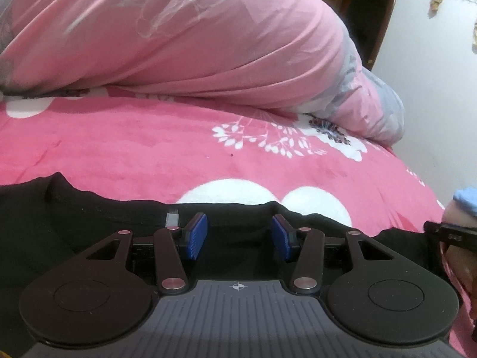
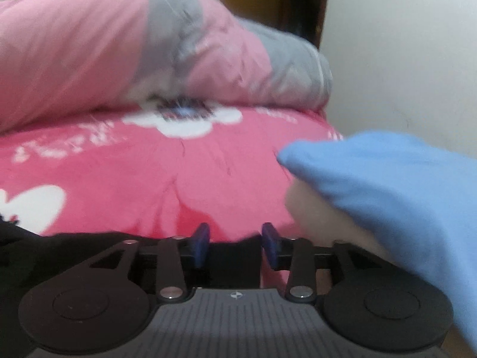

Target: Fold clothes

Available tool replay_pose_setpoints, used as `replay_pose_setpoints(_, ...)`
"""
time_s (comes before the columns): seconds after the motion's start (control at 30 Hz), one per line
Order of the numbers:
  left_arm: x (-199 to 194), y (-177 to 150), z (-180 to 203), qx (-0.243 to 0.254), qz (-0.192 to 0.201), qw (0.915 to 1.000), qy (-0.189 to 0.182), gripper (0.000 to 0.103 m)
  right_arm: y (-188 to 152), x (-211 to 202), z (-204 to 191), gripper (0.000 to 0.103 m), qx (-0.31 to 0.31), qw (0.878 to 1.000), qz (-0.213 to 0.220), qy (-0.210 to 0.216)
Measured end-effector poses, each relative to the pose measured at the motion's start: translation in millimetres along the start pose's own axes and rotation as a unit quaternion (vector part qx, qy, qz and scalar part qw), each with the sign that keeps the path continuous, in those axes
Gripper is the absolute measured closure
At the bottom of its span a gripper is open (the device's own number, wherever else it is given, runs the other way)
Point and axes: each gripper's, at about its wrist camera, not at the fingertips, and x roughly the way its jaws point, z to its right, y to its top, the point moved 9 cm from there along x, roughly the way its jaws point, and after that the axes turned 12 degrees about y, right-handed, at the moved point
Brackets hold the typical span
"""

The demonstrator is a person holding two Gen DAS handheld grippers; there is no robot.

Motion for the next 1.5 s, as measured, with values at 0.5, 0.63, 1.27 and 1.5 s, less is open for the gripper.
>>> replay_pose_setpoints(0.5, 4.1, -8.7, -1.0, -0.01, 0.008, 0.9999, -0.001, 0.055, -28.7, -105.9, -7.3, 0.067, 0.094, 0.987, -0.042, 0.125)
replay_pose_setpoints(0.63, 5.7, -8.8, -3.3, -0.019, 0.006, 0.9998, -0.007, 0.055, -69.5, -81.1, 9.4, 0.072, 0.206, 0.966, -0.099, 0.121)
replay_pose_setpoints(1.27, 6.3, -10.4, -5.6, -0.03, 0.01, 0.9994, -0.016, 0.055, -7.3, -34.1, -49.0, 0.083, 0.109, 0.982, -0.064, 0.138)
replay_pose_setpoints(1.5, 6.3, -10.2, -5.8, -0.032, 0.009, 0.9993, -0.018, 0.055, -6.9, -56.6, -11.6, 0.065, 0.211, 0.964, -0.032, 0.161)
